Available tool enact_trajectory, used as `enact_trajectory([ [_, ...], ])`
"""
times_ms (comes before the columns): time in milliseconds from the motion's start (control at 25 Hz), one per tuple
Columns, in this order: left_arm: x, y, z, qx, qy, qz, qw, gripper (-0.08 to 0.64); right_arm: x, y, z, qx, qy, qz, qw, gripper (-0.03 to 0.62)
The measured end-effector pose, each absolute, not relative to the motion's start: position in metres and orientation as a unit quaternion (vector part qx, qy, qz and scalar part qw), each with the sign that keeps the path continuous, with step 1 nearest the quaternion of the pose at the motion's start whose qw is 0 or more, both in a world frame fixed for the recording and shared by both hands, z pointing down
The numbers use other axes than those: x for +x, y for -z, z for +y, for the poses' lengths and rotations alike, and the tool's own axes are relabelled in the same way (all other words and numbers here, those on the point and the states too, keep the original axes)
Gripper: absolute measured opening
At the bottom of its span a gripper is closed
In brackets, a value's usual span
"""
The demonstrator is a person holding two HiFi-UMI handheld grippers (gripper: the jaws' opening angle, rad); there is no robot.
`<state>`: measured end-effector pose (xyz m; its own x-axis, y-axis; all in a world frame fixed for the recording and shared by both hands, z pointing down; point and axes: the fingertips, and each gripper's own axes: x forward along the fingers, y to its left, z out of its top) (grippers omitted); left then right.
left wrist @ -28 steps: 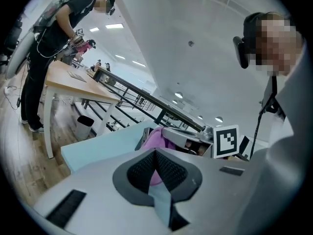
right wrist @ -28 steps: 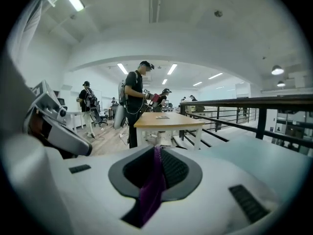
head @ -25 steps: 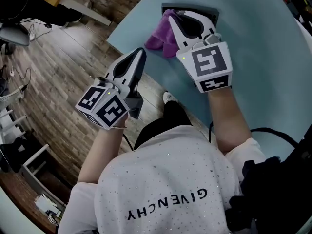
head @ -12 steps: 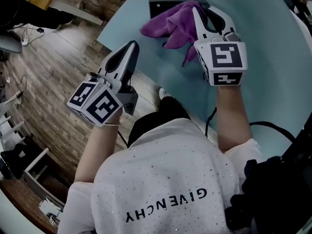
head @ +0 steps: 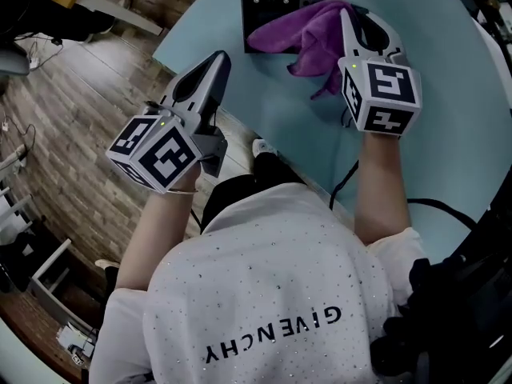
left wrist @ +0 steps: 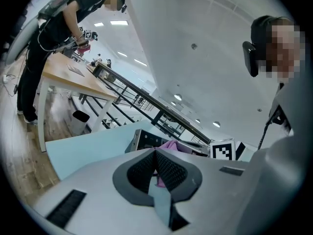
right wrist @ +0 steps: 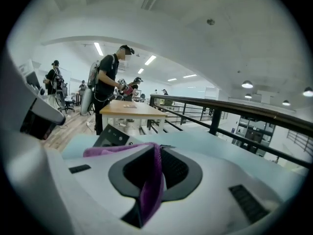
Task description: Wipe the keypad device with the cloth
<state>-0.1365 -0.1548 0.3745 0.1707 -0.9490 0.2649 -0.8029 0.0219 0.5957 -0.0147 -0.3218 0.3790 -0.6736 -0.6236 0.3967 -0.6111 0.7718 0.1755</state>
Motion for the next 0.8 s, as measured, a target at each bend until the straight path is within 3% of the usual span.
enact_trajectory([
  [280,-0.151,-0.381,-0.152,0.668,0.112,-0.662,0.321,0.002,-0.090,-0.369,-0.270,0.207,-0.056,-0.967,0.139,0.040],
  [520,-0.145,-0.393,-0.139,0.669,0.095,-0.664,0.321,0.002,-0.136,-0.395,-0.224,0.130,-0.049,-0.977,0.161,0.040],
  [800,-0.146,-0.394,-0.136,0.668,0.088,-0.662,0.330,0.002,-0.124,-0.415,-0.243,0.162,-0.033,-0.966,0.198,0.041],
])
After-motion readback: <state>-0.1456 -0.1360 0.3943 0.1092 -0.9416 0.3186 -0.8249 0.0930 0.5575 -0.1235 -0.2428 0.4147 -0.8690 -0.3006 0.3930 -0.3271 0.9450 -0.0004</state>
